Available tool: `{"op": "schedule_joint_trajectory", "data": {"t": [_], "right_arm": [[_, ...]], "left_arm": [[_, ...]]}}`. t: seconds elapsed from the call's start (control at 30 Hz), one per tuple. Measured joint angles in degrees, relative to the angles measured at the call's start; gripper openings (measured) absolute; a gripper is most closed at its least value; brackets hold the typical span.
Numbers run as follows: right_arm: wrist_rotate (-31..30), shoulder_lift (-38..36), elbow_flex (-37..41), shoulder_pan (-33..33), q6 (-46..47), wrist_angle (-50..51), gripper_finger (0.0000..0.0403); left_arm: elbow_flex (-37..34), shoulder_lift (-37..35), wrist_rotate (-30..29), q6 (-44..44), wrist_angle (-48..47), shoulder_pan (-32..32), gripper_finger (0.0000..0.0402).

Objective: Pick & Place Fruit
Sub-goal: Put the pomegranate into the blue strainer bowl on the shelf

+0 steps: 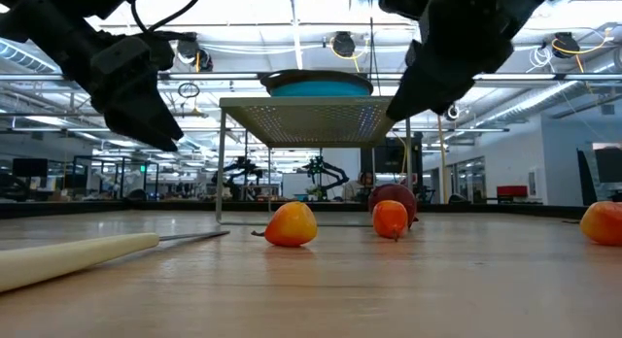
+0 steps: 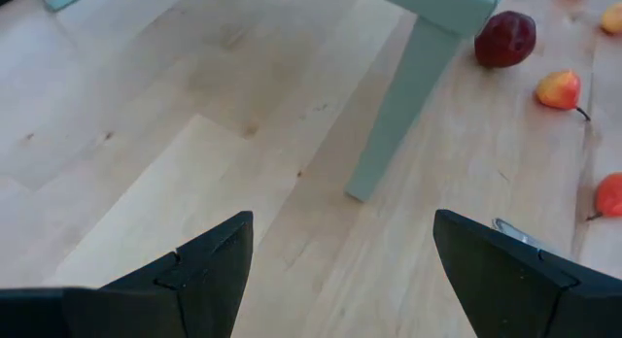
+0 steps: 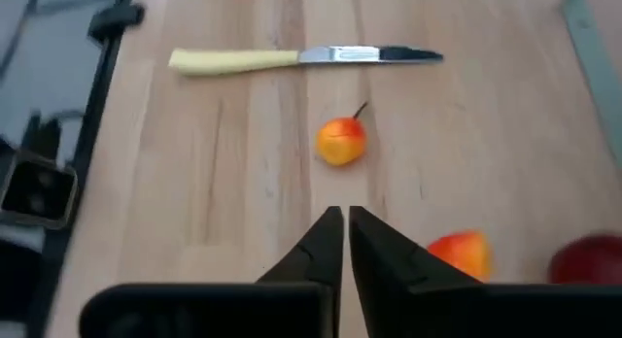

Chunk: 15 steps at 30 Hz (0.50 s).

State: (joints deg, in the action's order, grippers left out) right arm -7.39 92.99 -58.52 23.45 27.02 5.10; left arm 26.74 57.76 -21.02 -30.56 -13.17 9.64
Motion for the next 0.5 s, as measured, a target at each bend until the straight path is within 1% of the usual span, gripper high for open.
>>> {"op": "schedule_joint_trajectory", "data": {"t": [0.17, 0.27, 0.4, 0.5], "right_arm": [[0.75, 0.0, -0.02, -2.51, -11.57, 0.13, 0.0026], [1.7, 0.0, -1.31, -3.65, -17.67, 2.95, 0.0041], [1.65, 0.0, -3.95, -4.34, -25.79, 10.35, 0.0075], [1.57, 0.0, -5.34, -4.69, -30.11, 15.87, 0.0107]], "left_arm": [[0.0, 0.0, -0.02, -0.99, -0.52, 1.0, 0.0319], [0.01, 0.0, -0.01, -2.06, -0.76, 1.44, 0.0319], [0.0, 0.0, -0.02, -3.03, -0.84, 1.74, 0.0319], [0.0, 0.0, -0.32, -3.36, -0.83, 1.74, 0.0319]]}}
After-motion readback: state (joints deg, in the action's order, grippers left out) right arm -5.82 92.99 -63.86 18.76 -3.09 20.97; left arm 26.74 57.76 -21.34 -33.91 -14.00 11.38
